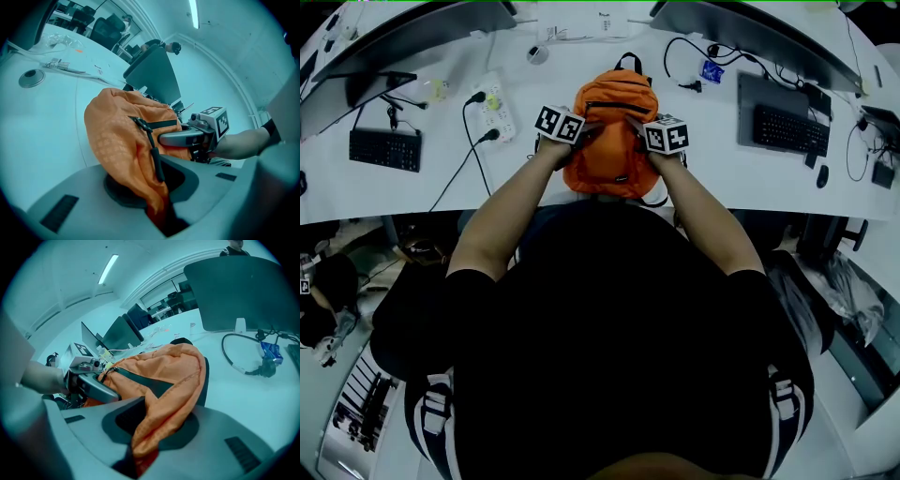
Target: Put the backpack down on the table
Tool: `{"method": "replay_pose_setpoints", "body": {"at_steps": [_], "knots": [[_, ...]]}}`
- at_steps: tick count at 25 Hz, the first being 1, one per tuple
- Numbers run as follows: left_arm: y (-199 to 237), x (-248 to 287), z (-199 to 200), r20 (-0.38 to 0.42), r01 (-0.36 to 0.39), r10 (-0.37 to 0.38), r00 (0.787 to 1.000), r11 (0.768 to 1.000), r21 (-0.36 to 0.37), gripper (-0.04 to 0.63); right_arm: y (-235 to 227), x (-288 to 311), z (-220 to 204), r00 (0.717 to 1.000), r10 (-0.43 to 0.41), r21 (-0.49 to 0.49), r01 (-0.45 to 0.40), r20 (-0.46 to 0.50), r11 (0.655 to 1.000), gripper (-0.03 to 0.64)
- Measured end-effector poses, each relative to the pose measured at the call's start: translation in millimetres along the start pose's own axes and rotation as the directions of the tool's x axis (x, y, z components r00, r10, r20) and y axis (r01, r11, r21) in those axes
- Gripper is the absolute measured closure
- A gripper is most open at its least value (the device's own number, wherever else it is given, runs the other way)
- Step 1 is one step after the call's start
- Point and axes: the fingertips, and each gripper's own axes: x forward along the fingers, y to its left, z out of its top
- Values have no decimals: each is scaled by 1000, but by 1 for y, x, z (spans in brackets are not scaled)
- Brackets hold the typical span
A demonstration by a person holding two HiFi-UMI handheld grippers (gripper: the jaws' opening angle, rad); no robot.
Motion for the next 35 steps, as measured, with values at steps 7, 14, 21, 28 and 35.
{"method": "replay_pose_setpoints", "body": {"at_steps": [7, 14, 21, 28, 35], "knots": [[11, 5, -4, 5, 0, 1, 1000, 1000, -12, 537, -4, 10, -5, 1000, 1, -8, -1, -31, 1000, 525], [19, 6, -6, 0, -11, 11, 1000, 1000, -14, 531, -9, 16, -5, 999, -19, -19, 18, -50, 1000, 517], [22, 7, -7, -9, -11, 11, 1000, 1000, -7, 529, -10, 18, -5, 995, -52, -86, 45, -84, 995, 497], [26, 3, -7, 10, -12, 12, 1000, 1000, -8, 464, -14, 16, 1, 996, -69, -99, 64, -51, 993, 384], [24, -12, 0, 91, 0, 0, 996, 1000, 0, 352, -20, 8, 4, 998, -64, -66, 63, -18, 996, 311]]}}
